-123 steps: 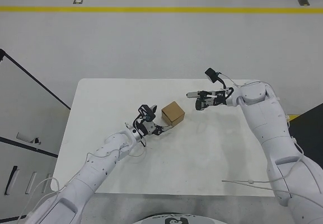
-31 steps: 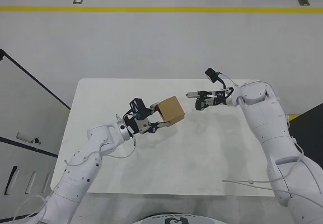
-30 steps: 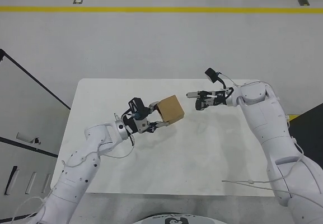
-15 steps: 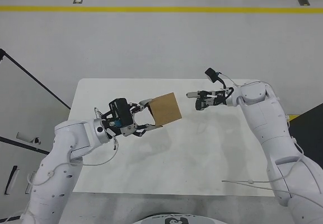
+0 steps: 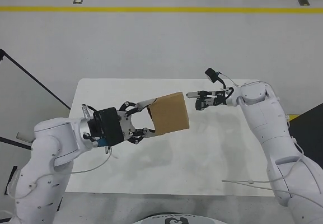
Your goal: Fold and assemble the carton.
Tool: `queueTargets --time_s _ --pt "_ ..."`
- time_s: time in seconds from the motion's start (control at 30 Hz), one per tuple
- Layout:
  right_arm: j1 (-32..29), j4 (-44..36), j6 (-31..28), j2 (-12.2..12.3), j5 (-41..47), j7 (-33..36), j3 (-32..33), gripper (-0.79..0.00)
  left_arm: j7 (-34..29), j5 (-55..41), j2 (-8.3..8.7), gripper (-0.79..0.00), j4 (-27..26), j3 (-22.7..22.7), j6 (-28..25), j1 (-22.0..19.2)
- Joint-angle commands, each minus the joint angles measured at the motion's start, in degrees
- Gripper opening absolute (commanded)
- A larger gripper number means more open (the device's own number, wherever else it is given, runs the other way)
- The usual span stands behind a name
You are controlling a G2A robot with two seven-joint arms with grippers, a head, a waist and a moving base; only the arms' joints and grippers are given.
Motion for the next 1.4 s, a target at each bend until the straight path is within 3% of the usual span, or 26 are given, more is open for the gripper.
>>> queueTargets --time_s 0.0,0.1,0.87,1.0,1.17,1.37 --pt "0.00 0.00 0.00 0.00 0.00 0.00 0.00 0.000 0.36 0.40 0.18 -0.785 -1.80 -1.13 -0.05 0.31" --pt "0.00 0.00 0.00 0.00 0.00 0.00 0.00 0.000 0.71 1.54 0.38 -0.785 -3.77 -2.65 0.33 1.13" --pt "0.00 0.00 0.00 0.00 0.00 0.00 0.00 0.000 1.04 1.27 0.36 -0.785 -4.52 -2.52 1.11 0.97" --pt "0.00 0.00 0.00 0.00 0.00 0.00 0.00 0.000 1.83 -0.46 0.53 -0.785 -7.31 -2.78 1.19 -1.56" --pt "0.00 0.00 0.00 0.00 0.00 0.00 0.00 0.000 1.50 -2.38 1.13 -0.785 -7.55 -3.22 -0.22 -7.61" --pt "0.00 0.00 0.00 0.00 0.00 0.00 0.00 0.000 1.50 -2.38 1.13 -0.785 -7.55 -3.22 -0.22 -7.61"
